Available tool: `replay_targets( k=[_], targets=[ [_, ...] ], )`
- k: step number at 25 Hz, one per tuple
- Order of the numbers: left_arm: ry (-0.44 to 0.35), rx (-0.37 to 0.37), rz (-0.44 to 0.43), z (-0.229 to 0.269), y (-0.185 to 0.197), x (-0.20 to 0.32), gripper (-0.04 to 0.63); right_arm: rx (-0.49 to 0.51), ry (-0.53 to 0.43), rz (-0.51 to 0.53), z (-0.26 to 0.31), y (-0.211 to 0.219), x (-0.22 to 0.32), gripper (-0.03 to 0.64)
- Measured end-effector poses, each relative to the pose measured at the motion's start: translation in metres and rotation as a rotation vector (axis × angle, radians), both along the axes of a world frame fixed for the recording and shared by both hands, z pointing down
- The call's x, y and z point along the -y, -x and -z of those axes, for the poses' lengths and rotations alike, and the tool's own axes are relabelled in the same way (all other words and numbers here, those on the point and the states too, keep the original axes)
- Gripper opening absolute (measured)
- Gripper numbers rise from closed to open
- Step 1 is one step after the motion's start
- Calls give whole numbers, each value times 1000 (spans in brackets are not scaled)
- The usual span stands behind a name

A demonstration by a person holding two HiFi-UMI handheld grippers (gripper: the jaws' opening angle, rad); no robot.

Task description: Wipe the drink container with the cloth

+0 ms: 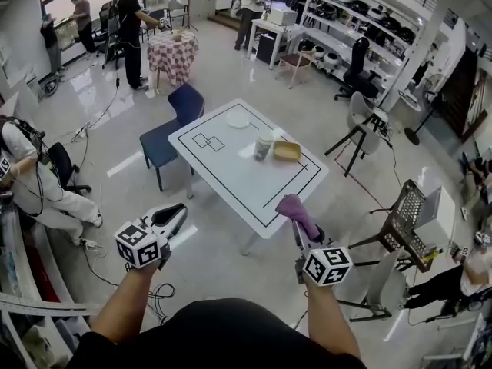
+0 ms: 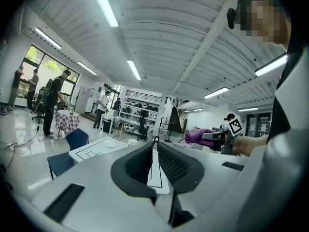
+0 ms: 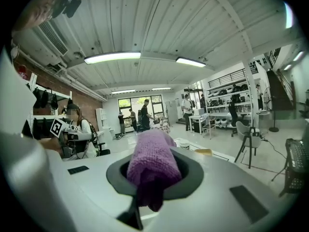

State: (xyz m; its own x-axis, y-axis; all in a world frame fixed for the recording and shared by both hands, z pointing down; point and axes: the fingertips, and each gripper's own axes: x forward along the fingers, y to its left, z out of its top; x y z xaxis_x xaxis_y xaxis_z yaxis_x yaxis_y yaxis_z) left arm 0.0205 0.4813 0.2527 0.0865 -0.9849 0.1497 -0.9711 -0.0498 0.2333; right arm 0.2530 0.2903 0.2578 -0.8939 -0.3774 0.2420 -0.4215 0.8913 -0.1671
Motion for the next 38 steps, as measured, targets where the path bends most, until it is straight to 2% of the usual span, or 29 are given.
replay_targets(
  k=[12,20,27,38],
  targets=[
    [9,-20,13,-13,63,-42,55,-26,53,-45,-15,48,-19,81],
    [25,-35,36,-15,88,-41,55,-44,66,-62,-18,69,0,81],
    [53,-29,45,-30,115,-4,55,-52,72,-58,-39,99,45,81],
    [94,-30,20,-39,156,101,55,-105,90,-42,-65,146,140,80]
  ],
)
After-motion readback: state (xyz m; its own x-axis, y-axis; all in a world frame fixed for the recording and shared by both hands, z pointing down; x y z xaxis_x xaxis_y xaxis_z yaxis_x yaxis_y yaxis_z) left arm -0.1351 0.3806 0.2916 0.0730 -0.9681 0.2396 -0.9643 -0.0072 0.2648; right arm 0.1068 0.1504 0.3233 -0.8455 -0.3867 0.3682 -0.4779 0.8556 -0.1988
